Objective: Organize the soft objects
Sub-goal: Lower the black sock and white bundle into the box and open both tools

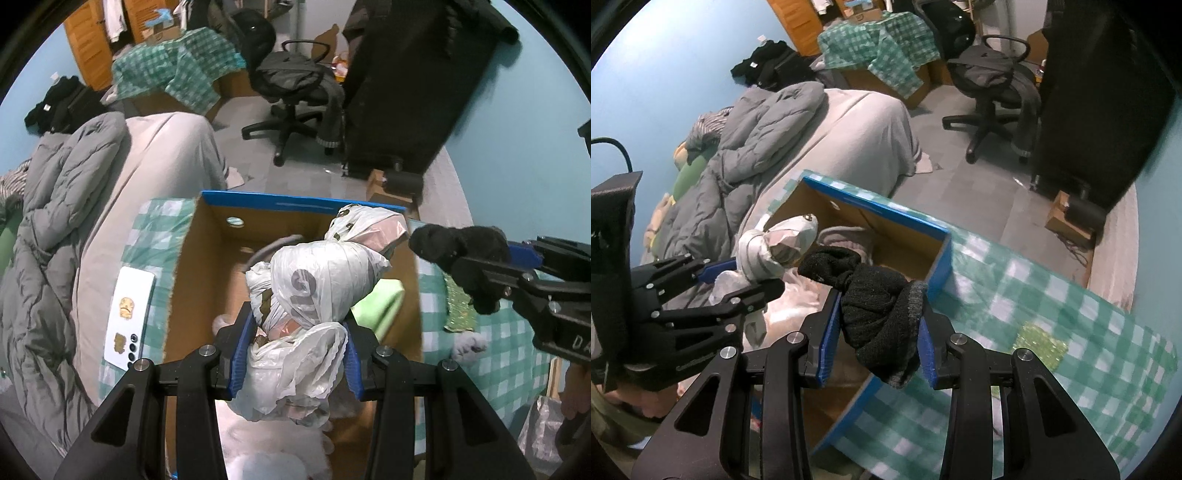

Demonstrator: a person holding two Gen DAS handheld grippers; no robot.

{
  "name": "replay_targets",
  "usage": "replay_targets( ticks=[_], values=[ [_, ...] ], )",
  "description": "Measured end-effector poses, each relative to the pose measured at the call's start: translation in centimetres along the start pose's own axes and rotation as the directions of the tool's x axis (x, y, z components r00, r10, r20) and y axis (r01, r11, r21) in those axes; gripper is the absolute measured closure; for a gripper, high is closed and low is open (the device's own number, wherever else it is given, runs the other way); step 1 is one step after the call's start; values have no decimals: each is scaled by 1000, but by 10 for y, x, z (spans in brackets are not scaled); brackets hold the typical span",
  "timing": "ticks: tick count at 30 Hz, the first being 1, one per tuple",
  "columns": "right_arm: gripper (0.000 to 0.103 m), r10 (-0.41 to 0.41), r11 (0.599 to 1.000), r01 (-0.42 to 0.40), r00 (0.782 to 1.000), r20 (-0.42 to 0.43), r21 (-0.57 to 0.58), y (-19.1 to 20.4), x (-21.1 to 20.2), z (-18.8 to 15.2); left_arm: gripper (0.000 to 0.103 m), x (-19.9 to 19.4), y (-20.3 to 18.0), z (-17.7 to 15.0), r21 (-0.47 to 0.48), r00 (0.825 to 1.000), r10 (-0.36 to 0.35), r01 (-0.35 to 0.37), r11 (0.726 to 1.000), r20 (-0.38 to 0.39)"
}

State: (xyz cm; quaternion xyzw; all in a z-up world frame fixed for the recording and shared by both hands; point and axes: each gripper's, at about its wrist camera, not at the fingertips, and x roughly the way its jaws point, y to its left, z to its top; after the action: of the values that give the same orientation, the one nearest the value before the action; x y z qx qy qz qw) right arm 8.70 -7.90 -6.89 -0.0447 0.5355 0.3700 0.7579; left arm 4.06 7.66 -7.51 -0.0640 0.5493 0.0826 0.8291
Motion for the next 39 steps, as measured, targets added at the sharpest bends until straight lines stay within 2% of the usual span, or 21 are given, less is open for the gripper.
replay_targets(
  ticks=[9, 14, 18, 20, 22, 25, 31, 39],
  values=[
    [67, 17, 1000, -17, 999, -39, 10, 14, 34, 13, 59, 29, 26, 8, -57, 998, -4, 1, 998, -57],
    [66, 13, 1000, -12, 998, -60, 16, 20, 48, 19, 59, 42, 29, 9, -52, 995, 12, -17, 999, -99],
    [66, 3, 1000, -2, 998, -69, 17, 22, 56, 22, 58, 46, 31, 10, -53, 994, 19, -25, 998, -104],
    [63, 3, 1000, -2, 997, -74, 19, 23, 57, 23, 56, 47, 34, 10, -58, 994, 17, -23, 998, -108],
    [60, -1, 1000, 2, 997, -73, 18, 24, 58, 23, 45, 48, 35, 10, -61, 994, 24, -30, 998, -109],
    [59, -6, 1000, 7, 997, -76, 20, 26, 60, 25, 37, 46, 39, 10, -73, 995, 22, -30, 997, -99],
    [44, -10, 999, 14, 997, -71, 49, 20, 55, 24, 34, 39, 39, 10, -80, 996, 24, -31, 996, -89],
    [38, -26, 996, 29, 999, -44, 82, 3, 37, 16, 34, 23, 27, 7, -60, 997, 16, -20, 998, -77]
  ],
)
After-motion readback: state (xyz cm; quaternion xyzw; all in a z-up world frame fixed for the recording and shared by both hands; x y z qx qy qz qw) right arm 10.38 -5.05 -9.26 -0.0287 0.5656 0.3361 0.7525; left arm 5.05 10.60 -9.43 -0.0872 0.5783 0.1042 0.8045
